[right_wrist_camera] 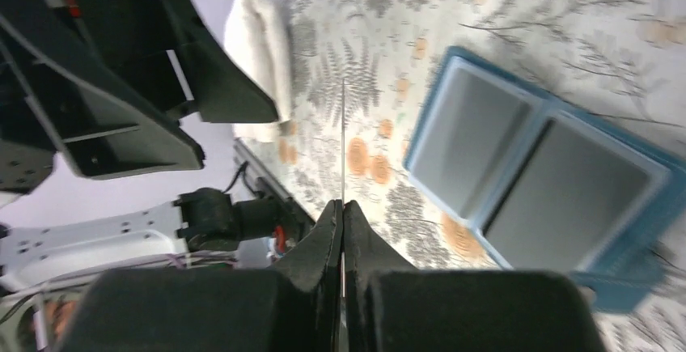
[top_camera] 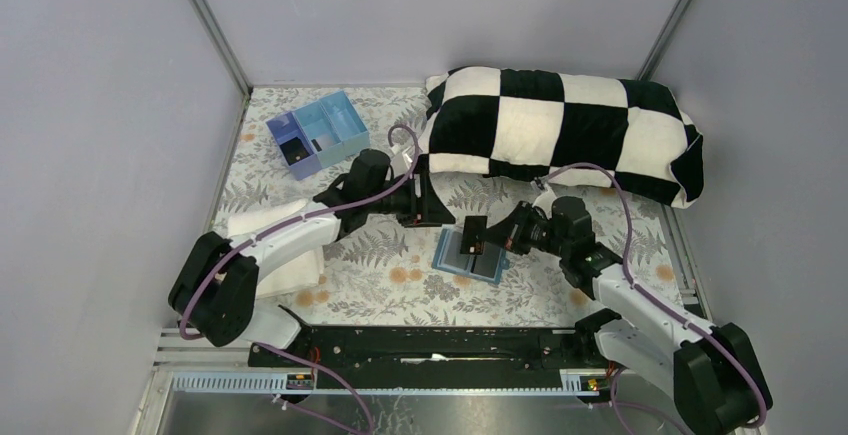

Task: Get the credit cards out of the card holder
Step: Remove the credit card from the card holder.

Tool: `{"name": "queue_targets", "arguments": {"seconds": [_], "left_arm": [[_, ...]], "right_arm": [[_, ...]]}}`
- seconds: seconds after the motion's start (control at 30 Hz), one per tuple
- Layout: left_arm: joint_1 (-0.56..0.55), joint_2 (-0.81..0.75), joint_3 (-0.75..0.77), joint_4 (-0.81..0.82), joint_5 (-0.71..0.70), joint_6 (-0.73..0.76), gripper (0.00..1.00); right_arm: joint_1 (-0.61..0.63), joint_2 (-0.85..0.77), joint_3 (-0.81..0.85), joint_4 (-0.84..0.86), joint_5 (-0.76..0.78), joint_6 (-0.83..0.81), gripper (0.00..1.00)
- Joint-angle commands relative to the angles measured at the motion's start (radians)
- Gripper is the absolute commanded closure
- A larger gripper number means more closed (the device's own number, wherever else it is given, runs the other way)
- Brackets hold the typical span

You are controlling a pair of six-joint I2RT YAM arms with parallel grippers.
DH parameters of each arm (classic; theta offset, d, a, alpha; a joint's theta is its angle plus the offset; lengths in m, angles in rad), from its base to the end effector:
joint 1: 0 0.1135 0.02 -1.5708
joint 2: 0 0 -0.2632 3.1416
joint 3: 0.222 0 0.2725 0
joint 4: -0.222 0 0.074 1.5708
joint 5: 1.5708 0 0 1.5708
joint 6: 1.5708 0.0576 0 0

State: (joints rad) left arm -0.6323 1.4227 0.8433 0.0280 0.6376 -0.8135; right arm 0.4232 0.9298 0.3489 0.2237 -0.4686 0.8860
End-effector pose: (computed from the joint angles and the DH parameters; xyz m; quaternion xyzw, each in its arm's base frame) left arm 0.2531 -0.2280 0.2155 0.0773 0.8393 -0.5117 0.1664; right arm 0.2038 0.1203 0.1849 0.0544 0.8081 0.4890 0.3239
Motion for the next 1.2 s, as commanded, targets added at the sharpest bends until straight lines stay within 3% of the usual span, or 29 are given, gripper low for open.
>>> {"name": "queue_targets", "arguments": {"seconds": [0.0, 0.27, 0.43, 0.57, 0.9, 0.93, 0.97, 1.03, 1.07, 1.1, 1.17], "left_arm": [[0.023, -0.034, -0.027, 0.071, 0.113, -0.013, 0.39], [0.029, -0.016, -0.067, 0.197, 0.177, -0.091, 0.37], [0.029, -0.006, -0.067, 0.216, 0.181, -0.110, 0.43], [0.029, 0.005, -0.076, 0.260, 0.170, -0.144, 0.53], [0.031, 0.018, -0.067, 0.308, 0.132, -0.187, 1.00], [0.033, 0.016, -0.063, 0.300, 0.129, -0.186, 1.00], [0.036, 0.013, -0.060, 0.294, 0.125, -0.184, 1.00], [0.048, 0.000, -0.051, 0.264, 0.115, -0.172, 1.00], [0.054, -0.008, -0.041, 0.236, 0.104, -0.157, 1.00], [0.061, -0.014, -0.025, 0.194, 0.088, -0.136, 1.00], [0.078, -0.023, 0.026, 0.073, 0.056, -0.069, 1.00]], "right_arm": [[-0.005, 0.068, 0.034, 0.264, -0.185, 0.104, 1.00], [-0.005, 0.134, 0.040, 0.435, -0.243, 0.192, 1.00], [-0.005, 0.181, 0.033, 0.550, -0.253, 0.247, 1.00], [-0.004, 0.217, 0.027, 0.615, -0.269, 0.280, 1.00], [-0.005, 0.259, 0.025, 0.638, -0.284, 0.277, 1.00], [-0.005, 0.260, 0.027, 0.626, -0.277, 0.278, 0.99], [-0.005, 0.260, 0.030, 0.605, -0.269, 0.275, 0.85], [-0.004, 0.253, 0.042, 0.534, -0.251, 0.247, 0.33], [-0.004, 0.246, 0.053, 0.487, -0.242, 0.224, 0.17], [-0.004, 0.237, 0.067, 0.430, -0.227, 0.192, 0.10], [-0.005, 0.211, 0.108, 0.288, -0.179, 0.111, 0.04]]}}
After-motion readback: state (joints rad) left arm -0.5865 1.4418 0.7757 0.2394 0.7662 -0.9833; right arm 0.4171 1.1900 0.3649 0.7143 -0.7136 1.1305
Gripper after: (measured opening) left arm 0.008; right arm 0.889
